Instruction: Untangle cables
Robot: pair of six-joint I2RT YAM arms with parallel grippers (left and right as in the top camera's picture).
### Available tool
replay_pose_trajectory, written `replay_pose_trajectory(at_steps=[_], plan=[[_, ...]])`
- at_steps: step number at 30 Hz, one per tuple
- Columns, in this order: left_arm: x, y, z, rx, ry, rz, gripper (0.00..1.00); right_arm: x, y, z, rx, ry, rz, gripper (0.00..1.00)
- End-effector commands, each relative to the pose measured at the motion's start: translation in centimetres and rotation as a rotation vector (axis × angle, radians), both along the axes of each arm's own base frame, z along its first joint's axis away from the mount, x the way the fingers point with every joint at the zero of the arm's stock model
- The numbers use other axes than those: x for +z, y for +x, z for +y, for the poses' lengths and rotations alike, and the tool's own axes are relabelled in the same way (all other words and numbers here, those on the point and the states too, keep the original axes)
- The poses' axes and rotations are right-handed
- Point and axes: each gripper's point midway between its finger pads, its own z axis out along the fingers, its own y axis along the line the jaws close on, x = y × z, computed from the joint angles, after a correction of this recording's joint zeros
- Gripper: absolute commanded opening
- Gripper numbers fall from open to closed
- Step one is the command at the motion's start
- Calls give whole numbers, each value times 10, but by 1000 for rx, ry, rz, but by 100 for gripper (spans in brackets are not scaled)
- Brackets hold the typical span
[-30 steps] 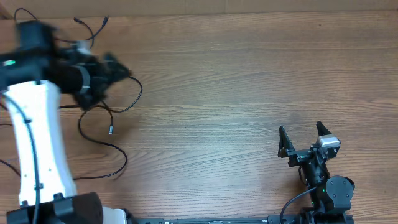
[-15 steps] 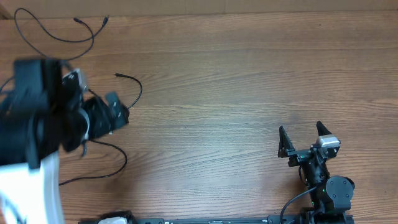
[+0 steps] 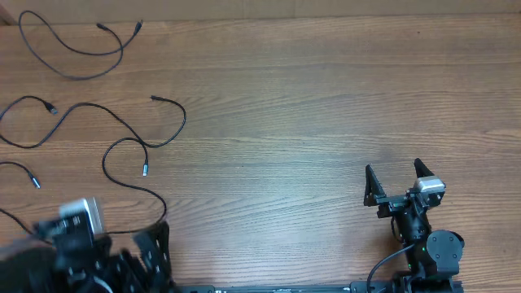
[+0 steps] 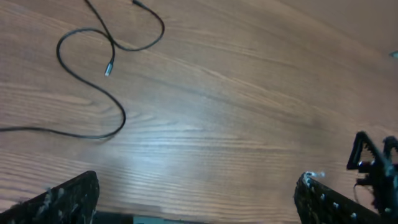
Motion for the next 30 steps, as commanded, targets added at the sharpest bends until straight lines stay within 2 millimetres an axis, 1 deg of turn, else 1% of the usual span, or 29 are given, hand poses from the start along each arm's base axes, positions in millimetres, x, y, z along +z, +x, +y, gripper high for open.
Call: replay_pose_trajectory(at_steps=[1, 3, 6, 12, 18, 30], plan=[[-20, -17, -3, -21, 10, -12, 100, -2, 0, -2, -9, -8, -3, 100], [-30, -25, -3, -18, 12, -17, 100, -2, 0, -2, -9, -8, -3, 100], [-36, -26, -3, -18, 12, -16, 100, -2, 0, -2, -9, -8, -3, 100], [-27, -10, -2, -16, 16, -80, 100, -2, 0, -2, -9, -8, -3, 100], [-32, -15, -2, -16, 14, -50, 99, -2, 0, -2, -10, -8, -3, 100], [-32, -15, -2, -17, 14, -50, 100, -2, 0, -2, -10, -8, -3, 100]])
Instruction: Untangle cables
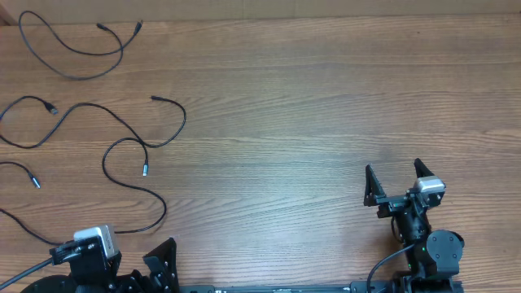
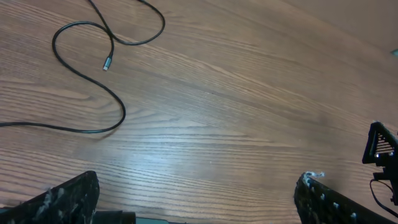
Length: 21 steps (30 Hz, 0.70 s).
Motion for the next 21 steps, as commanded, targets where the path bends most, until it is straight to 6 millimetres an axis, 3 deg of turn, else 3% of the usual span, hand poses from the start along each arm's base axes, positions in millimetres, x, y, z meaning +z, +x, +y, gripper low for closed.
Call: replay_pose_trajectory(at_steps=[1, 21], plan=[[-1, -1, -1, -14, 10, -5, 99, -2, 0, -2, -10, -9, -3, 100], [-13, -11, -6, -17, -32, 68, 100, -2, 0, -2, -10, -9, -3, 100]])
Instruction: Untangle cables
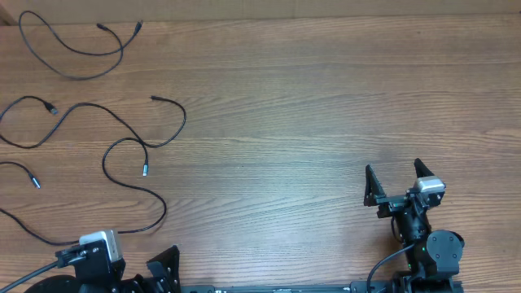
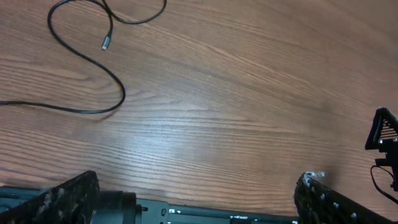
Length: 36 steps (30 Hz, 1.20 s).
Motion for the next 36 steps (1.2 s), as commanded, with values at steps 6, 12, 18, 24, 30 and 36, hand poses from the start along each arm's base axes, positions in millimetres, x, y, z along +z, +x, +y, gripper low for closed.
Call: replay_pose_trajectory(at_steps=[6, 12, 18, 24, 30, 36], plan=[[-8, 2, 13, 39, 66, 5, 100, -2, 0, -2, -10, -9, -4, 100], [-27, 48, -4, -178, 130, -180, 100, -2, 0, -2, -10, -9, -4, 100], [-63, 86, -36, -328, 22, -348, 100, -2, 0, -2, -10, -9, -4, 100], [-89, 107, -47, -390, -4, -420, 100, -2, 0, -2, -10, -9, -4, 100], [-104, 121, -46, -387, 27, -486, 99, -2, 0, -2, -10, -9, -4, 100], [-121, 121, -52, -416, 15, -460, 100, -2, 0, -2, -10, -9, -4, 100]])
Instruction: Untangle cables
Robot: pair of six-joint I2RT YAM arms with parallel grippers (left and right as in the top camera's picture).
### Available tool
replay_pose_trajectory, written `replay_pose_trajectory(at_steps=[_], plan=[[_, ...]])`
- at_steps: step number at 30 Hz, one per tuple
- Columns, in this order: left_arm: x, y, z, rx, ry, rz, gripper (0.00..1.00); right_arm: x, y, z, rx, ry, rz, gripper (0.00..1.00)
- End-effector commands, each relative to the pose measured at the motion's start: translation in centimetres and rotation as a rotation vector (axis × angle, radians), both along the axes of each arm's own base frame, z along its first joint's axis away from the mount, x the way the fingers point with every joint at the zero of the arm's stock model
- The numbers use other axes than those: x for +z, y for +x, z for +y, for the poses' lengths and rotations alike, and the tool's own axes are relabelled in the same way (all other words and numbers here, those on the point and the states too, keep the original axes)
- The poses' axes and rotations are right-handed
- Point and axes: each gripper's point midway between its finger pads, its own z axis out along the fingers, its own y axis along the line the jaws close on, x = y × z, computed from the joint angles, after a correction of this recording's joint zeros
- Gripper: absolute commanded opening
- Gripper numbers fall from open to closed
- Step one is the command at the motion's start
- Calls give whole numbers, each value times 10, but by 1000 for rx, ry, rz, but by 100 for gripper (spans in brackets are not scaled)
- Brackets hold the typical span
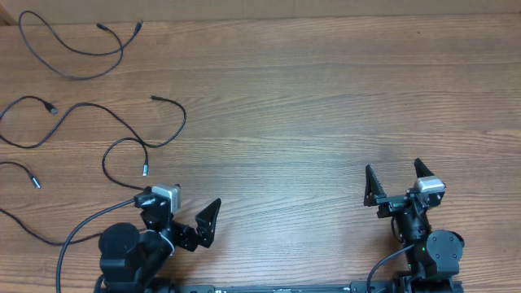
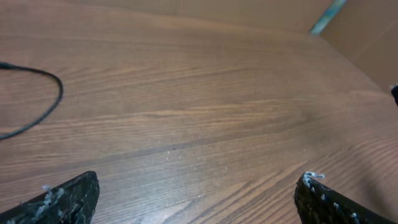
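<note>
Several black cables lie apart on the left of the wooden table. A looped cable is at the top left, and a wavy cable lies below it. A third cable runs down toward my left arm. A short cable end is at the left edge. My left gripper sits open near the front edge, right of the cables, holding nothing. The left wrist view shows its open fingertips over bare wood and a cable curve at the left. My right gripper stands open and empty at the front right.
A wooden table stretches right of the cables. A brown cardboard wall lines the far edge. The arm bases sit along the front edge.
My left arm has moved right and away from the front edge, turning to face the right side of the table. The cables and the right arm have not moved.
My left gripper was open at the front left corner beside the third cable's lower loop. It then sat lower at the front edge, still open. Now it is further right, near the front centre-left. No cable has shifted.
</note>
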Motion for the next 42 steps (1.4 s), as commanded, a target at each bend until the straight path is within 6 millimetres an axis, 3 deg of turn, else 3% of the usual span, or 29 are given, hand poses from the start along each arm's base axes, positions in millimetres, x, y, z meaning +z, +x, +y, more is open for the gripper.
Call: replay_pose_trajectory(at_steps=[1, 8, 26, 42], plan=[[-3, 0, -5, -32, 11, -25, 100, -2, 0, -2, -10, -8, -3, 100], [-5, 15, -6, -31, 7, -122, 99, -2, 0, -2, -10, -8, -3, 100], [-5, 27, -6, -17, -23, -362, 100, -2, 0, -2, -10, -8, -3, 100], [-14, 49, 48, 329, -28, -363, 100, -2, 0, -2, -10, -8, -3, 100]])
